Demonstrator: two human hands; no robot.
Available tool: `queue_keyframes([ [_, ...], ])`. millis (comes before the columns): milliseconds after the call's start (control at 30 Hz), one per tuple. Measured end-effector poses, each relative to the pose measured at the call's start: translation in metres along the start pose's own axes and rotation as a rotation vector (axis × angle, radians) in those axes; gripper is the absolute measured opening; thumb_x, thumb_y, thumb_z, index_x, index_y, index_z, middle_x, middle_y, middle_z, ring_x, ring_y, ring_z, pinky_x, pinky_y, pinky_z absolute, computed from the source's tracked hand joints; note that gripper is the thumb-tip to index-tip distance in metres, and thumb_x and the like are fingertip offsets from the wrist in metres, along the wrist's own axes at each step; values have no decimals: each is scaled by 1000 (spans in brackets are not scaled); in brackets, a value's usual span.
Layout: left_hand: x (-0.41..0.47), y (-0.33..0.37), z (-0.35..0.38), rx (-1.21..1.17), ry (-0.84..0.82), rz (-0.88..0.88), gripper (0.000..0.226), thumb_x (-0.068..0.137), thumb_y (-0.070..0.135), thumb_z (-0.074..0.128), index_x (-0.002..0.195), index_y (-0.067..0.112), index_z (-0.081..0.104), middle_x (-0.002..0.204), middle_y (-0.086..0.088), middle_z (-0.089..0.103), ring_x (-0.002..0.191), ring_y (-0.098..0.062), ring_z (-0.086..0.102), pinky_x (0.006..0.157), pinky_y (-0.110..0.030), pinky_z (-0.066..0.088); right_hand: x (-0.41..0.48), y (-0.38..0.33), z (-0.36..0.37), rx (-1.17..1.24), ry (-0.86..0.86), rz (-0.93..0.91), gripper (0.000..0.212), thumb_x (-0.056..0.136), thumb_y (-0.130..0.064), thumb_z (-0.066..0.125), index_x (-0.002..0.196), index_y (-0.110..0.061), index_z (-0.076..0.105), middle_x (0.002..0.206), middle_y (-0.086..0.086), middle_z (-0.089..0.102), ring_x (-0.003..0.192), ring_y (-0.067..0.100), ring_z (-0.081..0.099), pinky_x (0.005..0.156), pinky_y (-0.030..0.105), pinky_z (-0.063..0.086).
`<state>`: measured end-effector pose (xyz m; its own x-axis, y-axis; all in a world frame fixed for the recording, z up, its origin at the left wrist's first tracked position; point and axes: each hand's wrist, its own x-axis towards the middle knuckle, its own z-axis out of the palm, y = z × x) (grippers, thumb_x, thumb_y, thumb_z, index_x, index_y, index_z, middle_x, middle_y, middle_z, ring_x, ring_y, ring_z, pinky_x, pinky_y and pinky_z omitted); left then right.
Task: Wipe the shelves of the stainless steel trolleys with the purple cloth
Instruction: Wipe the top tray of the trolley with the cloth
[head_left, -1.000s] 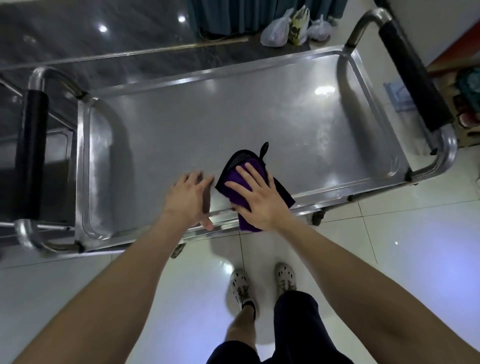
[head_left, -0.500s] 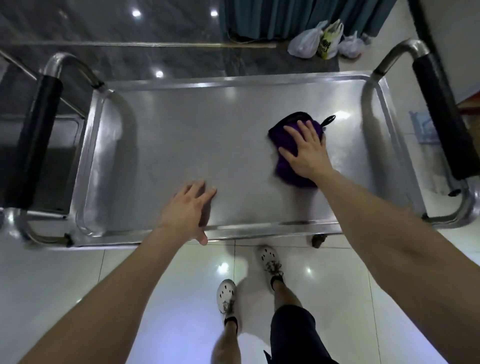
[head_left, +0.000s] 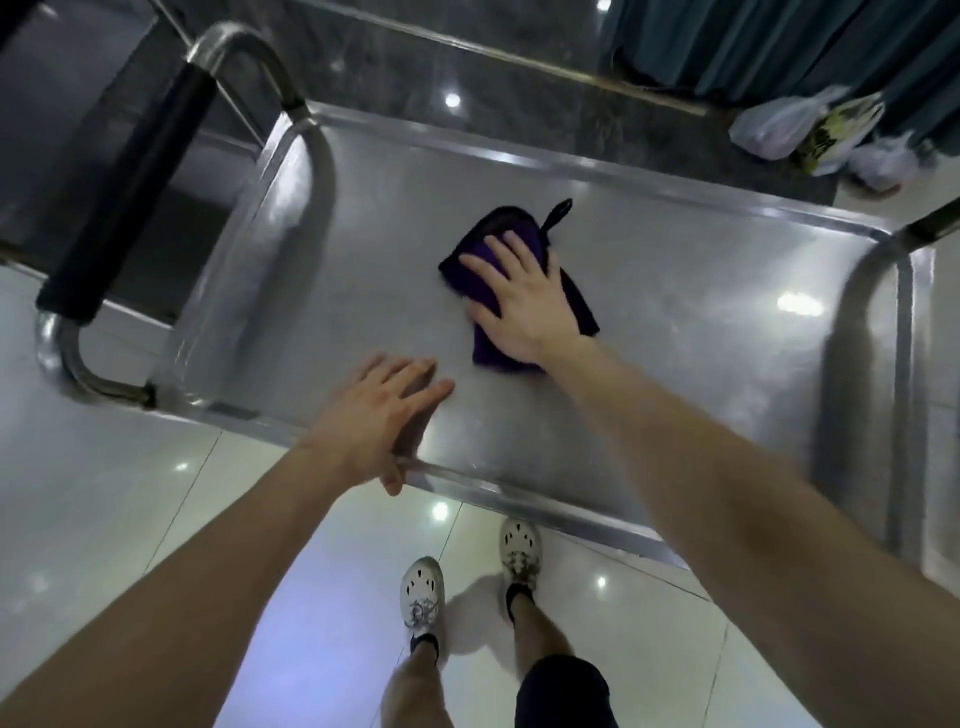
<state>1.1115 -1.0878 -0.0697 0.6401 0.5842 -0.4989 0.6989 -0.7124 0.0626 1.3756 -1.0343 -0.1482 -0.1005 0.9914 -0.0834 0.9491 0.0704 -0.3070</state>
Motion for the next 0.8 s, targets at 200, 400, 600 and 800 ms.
queue_keyframes([
  [200,-29,-14,6,90,105,-136,137,54,66,98,167,26,31,173,-3,31,162,-28,26,134,-59,0,-113,-50,44,-14,72,-213,60,108,-66,37,163,-40,38,177,-1,25,167,22,7,130,65,7],
  [400,-42,-13,9,125,191,-251,106,60,62,95,150,26,52,154,-1,51,148,-29,45,130,-66,12,-127,-53,48,7,120,-74,58,106,-61,44,159,-38,42,175,-1,28,167,22,9,128,65,15],
  [600,-30,-19,7,21,339,-242,91,65,57,97,140,21,59,135,-6,63,130,-32,57,124,-53,34,-117,-37,34,27,127,32,62,105,-63,44,162,-38,40,176,-3,26,167,22,7,129,64,13],
  [800,-41,-69,-3,-148,555,-295,66,90,58,79,139,17,63,137,-7,63,130,-32,57,117,-50,42,-110,-43,22,17,62,121,65,107,-66,40,166,-40,32,180,-4,16,167,18,-3,131,63,5],
])
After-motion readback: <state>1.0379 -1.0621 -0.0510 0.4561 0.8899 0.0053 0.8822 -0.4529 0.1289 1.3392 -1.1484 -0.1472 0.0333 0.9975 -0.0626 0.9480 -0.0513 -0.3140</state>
